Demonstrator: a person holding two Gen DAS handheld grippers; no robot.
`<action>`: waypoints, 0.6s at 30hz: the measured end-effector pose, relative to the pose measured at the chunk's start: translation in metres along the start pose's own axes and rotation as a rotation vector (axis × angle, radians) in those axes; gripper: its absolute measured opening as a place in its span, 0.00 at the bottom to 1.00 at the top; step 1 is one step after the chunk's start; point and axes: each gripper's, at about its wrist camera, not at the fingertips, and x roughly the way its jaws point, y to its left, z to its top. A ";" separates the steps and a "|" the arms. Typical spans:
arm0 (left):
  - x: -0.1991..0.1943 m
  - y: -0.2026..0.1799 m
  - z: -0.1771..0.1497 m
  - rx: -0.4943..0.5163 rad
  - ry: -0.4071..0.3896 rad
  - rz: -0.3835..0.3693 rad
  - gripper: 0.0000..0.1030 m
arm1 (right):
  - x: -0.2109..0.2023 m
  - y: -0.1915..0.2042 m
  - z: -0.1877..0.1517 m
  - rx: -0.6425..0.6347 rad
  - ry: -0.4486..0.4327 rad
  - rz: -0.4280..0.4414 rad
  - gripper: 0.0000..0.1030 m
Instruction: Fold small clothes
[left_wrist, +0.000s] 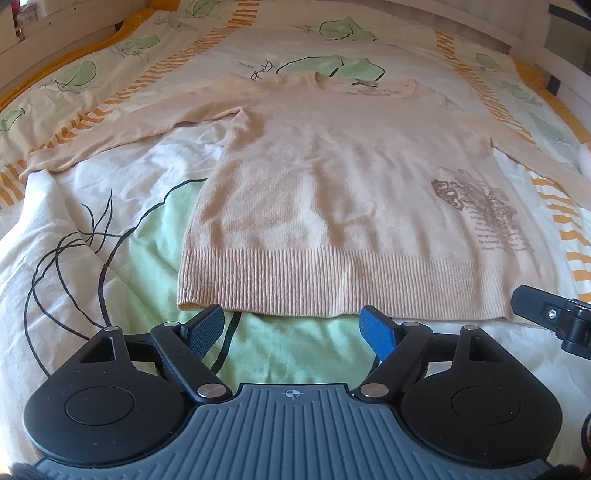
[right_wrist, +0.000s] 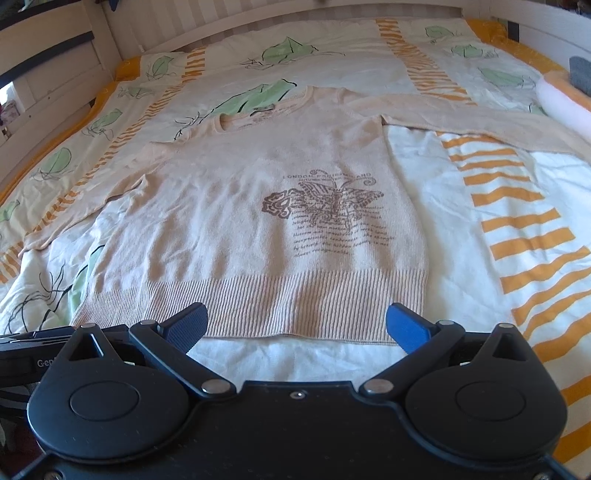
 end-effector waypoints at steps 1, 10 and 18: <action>0.001 0.000 0.002 0.001 -0.002 0.001 0.78 | 0.001 -0.002 0.001 0.012 0.000 0.004 0.99; 0.012 -0.013 0.022 0.067 -0.030 0.020 0.78 | 0.009 -0.031 0.011 0.147 -0.013 0.032 0.99; 0.033 -0.025 0.049 0.123 -0.051 0.052 0.78 | 0.012 -0.066 0.041 0.146 -0.062 -0.075 0.99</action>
